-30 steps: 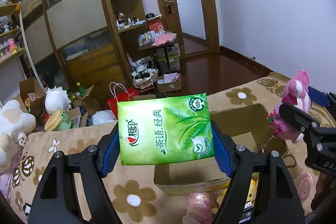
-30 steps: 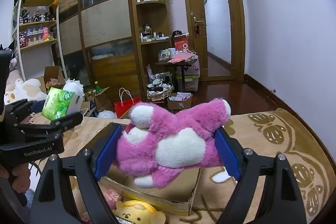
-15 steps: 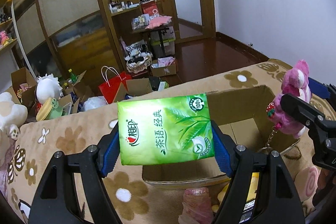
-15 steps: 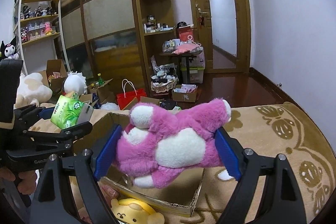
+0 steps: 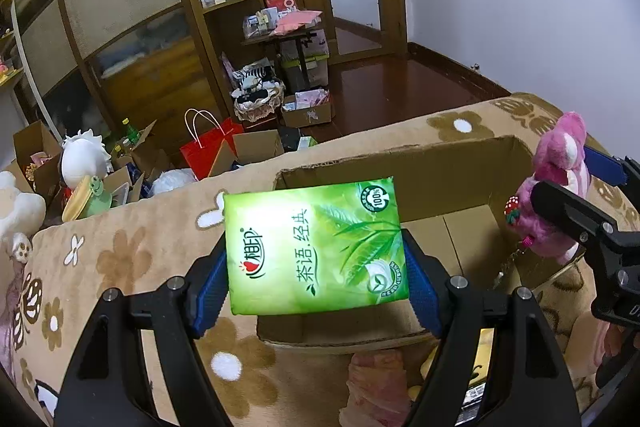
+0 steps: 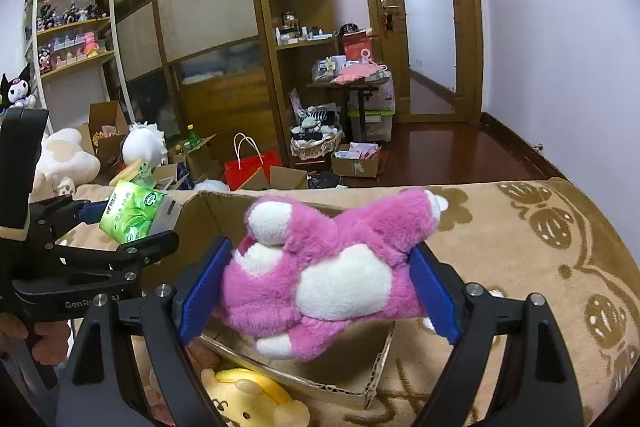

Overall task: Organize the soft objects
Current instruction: 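Lift the green tea box with the left tool while the right tool carries the pink plush over the box, then open both tools to drop the tea box and pink plush into the cardboard box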

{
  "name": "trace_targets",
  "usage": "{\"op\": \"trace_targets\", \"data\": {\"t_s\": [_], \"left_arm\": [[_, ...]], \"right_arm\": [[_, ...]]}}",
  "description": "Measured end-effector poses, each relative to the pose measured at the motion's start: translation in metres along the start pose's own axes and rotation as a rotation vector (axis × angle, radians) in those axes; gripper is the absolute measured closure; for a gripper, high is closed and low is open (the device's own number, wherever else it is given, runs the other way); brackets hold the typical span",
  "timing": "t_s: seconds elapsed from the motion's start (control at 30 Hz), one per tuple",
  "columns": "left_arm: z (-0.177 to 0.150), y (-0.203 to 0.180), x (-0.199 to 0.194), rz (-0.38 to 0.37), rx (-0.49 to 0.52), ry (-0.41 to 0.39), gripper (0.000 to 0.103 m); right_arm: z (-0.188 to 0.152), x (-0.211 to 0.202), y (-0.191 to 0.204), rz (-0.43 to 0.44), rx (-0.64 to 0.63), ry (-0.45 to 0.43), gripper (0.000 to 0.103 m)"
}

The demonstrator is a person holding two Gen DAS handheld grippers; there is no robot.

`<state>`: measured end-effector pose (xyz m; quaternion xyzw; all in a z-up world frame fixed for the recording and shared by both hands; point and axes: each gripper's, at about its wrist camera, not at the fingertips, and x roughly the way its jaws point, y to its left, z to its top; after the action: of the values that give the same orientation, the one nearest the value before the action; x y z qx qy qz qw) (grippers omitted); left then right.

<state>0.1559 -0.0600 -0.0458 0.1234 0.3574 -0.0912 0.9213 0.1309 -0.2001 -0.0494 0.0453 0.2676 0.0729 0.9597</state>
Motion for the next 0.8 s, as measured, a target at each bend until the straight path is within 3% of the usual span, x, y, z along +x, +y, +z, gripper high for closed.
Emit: {"op": "trace_targets", "data": {"t_s": [0.57, 0.63, 0.7, 0.8], "left_arm": [[-0.0072, -0.0097, 0.0108, -0.016, 0.031, 0.036, 0.026], [-0.0067, -0.009, 0.0088, 0.015, 0.028, 0.024, 0.023], [-0.0058, -0.008, 0.0076, 0.013, 0.022, 0.018, 0.01], [-0.0054, -0.0052, 0.0067, -0.003, 0.005, 0.021, 0.009]], "right_arm": [[-0.002, 0.0051, -0.0054, 0.015, 0.007, 0.013, 0.011], [-0.0027, 0.0044, -0.0044, 0.016, 0.011, 0.017, 0.011], [-0.0034, 0.0037, -0.0045, 0.011, 0.014, 0.021, 0.008], [-0.0041, 0.0014, -0.0048, -0.001, 0.022, 0.015, 0.001]]}}
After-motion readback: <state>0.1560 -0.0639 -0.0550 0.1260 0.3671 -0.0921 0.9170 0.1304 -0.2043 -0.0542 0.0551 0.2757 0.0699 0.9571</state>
